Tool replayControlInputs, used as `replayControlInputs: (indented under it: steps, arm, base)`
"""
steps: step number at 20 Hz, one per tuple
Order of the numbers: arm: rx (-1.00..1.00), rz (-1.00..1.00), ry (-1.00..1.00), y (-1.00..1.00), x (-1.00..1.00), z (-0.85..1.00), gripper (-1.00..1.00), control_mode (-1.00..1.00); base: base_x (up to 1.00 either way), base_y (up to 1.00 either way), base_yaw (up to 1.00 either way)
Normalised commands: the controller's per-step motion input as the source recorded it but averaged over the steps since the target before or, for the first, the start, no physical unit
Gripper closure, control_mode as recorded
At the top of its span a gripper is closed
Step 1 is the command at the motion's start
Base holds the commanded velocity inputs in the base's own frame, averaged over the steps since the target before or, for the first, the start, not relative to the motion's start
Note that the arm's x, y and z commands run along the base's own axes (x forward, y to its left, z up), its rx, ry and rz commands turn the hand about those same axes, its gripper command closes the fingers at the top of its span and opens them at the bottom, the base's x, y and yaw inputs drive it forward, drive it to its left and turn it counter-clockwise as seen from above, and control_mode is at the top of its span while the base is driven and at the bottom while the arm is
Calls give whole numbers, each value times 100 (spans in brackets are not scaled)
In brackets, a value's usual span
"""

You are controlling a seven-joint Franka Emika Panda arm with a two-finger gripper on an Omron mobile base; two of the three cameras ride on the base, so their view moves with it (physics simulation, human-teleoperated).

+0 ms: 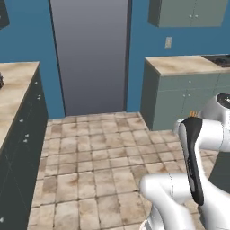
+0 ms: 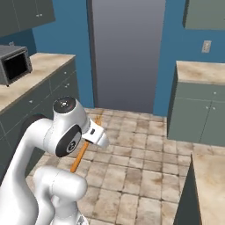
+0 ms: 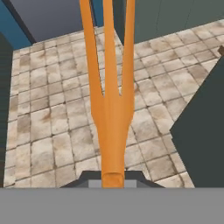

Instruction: Take the fork and place it on the left side of the plate. Then take the spoon and place it on the right side of the plate. Make sure they're directly next to the plate.

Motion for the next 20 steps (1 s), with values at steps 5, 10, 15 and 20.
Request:
replayControlInputs:
  steps: [5,10,15,20]
  arm:
    - [0,0,0,0,0,0,100,100]
    - [0,0,0,0,0,0,100,100]
    - [0,0,0,0,0,0,100,100]
    - [0,0,0,0,0,0,100,100]
  base:
    - [-98,35,0]
    - [-96,14,0]
    - [-93,0,1]
    - [-89,0,2]
